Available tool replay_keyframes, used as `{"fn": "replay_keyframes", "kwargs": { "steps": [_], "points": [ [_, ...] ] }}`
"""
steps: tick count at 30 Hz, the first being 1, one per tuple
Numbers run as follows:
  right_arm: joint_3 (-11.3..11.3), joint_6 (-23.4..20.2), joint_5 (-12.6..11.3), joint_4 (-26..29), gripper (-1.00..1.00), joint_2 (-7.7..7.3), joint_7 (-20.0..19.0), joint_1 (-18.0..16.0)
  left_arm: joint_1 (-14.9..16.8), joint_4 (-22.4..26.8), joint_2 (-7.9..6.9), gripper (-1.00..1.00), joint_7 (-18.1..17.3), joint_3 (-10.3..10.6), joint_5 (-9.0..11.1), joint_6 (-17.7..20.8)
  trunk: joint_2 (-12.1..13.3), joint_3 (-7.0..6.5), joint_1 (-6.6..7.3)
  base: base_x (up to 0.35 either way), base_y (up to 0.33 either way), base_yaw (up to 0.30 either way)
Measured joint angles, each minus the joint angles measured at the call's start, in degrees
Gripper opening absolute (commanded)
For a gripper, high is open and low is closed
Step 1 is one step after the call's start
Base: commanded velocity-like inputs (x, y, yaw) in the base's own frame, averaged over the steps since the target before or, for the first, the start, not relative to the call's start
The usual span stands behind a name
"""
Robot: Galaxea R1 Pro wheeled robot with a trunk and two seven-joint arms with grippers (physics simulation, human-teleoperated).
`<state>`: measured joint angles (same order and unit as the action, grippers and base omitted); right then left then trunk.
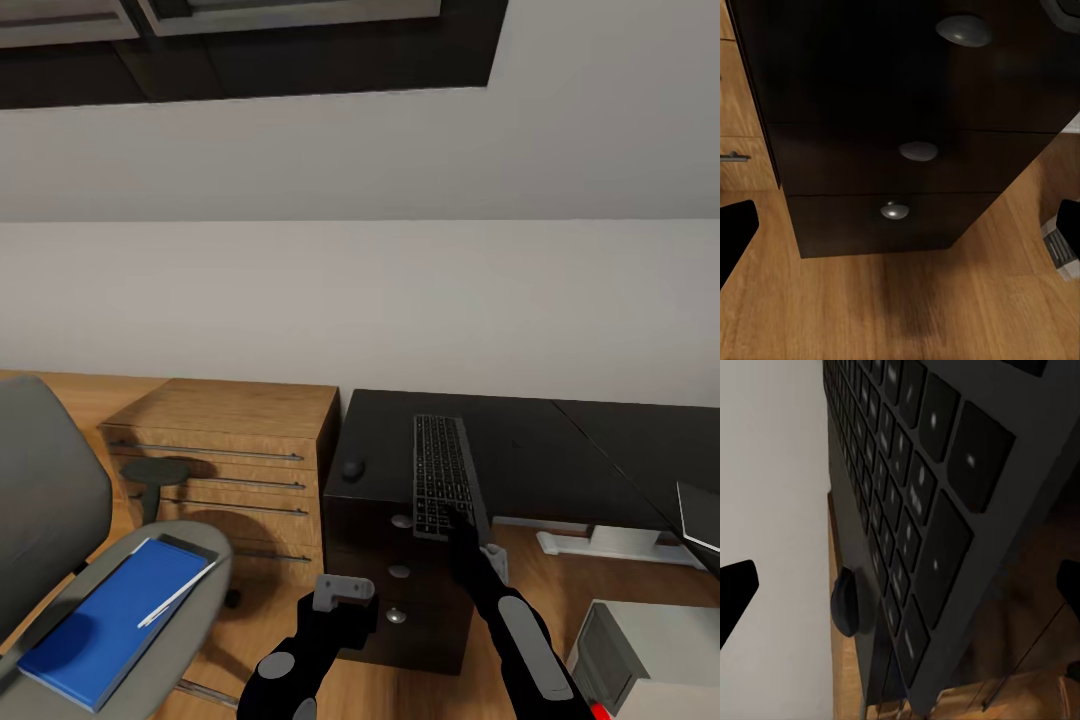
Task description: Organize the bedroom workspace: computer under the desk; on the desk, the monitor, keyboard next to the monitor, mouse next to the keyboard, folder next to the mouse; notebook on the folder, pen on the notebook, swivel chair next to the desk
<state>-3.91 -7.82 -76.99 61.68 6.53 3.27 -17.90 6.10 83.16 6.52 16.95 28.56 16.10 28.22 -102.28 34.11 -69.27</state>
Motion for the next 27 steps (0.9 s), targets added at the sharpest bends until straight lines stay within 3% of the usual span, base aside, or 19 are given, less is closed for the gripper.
{"fn": "replay_keyframes", "kwargs": {
  "steps": [12, 27],
  "points": [
    [-0.03, 0.00, 0.00, 0.00, 1.00, -0.01, 0.01, 0.00, 0.00, -0.01, 0.00, 1.00, 0.00, 0.00, -0.08, 0.00, 0.00, 0.00, -0.02, -0.216, 0.000, 0.000],
    [-0.03, 0.08, 0.08, 0.00, 1.00, -0.02, 0.01, 0.00, 0.00, -0.04, 0.00, 1.00, 0.00, 0.01, -0.09, 0.00, 0.00, 0.00, -0.02, -0.097, -0.001, 0.000]
  ]
}}
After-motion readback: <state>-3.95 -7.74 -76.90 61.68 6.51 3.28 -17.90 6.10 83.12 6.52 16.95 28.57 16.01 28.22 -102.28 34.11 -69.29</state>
